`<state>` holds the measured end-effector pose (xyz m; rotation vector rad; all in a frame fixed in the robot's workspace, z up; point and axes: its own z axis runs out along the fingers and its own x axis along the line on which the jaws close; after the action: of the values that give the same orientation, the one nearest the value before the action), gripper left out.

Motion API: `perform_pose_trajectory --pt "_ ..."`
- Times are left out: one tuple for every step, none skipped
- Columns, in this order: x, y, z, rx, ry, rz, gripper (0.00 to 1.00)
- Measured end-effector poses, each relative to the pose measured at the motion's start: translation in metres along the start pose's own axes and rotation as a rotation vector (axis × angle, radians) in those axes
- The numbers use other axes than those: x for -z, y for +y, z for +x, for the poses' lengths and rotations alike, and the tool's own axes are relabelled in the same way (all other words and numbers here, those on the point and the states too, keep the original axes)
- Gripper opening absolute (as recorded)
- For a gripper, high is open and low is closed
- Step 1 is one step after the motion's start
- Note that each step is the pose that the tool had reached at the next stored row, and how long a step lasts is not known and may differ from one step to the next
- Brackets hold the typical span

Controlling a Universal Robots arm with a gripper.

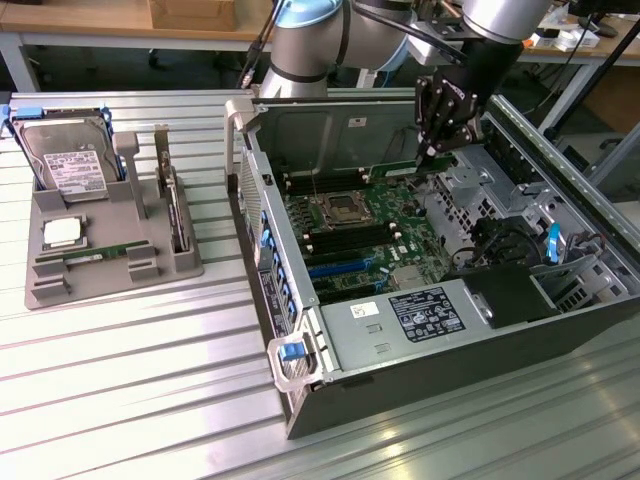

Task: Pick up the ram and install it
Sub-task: 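Insert the ram into the slot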

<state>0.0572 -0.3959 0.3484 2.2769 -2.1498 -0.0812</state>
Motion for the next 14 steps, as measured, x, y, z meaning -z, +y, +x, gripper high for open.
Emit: perform_pose_trajectory --pt "-0.0008 0.0 0.0 0.0 0.0 0.0 0.12" --pt "-0.0019 -0.0001 0.0 0.0 0.0 0.0 0.12" --pt "-0.0038 -0.0002 0.0 0.0 0.0 0.0 0.12" --pt "-0.0047 -0.0002 0.0 0.0 -0.0001 0.0 0.12" --pt "-0.006 -0.0002 0.0 0.0 0.0 0.0 0.12" --pt "-0.0145 -0.0006 0.0 0.0 0.0 0.0 0.12" --pt "-0.0157 -0.0007 0.001 0.0 0.0 0.0 0.12" --pt "-0.0163 -0.0007 0.001 0.0 0.0 0.0 0.12" --pt "-0.0167 -0.0007 0.001 0.0 0.0 0.0 0.12" --pt "-0.0171 -0.0007 0.001 0.0 0.0 0.0 0.12" --pt "-0.0176 -0.0007 0.001 0.0 -0.0001 0.0 0.12" --pt "-0.0181 -0.0008 0.001 0.0 -0.0001 0.0 0.12" --pt "-0.0185 -0.0008 0.001 0.0 0.0 0.0 0.12" --pt "-0.019 -0.0008 0.001 0.0 -0.0001 0.0 0.12"
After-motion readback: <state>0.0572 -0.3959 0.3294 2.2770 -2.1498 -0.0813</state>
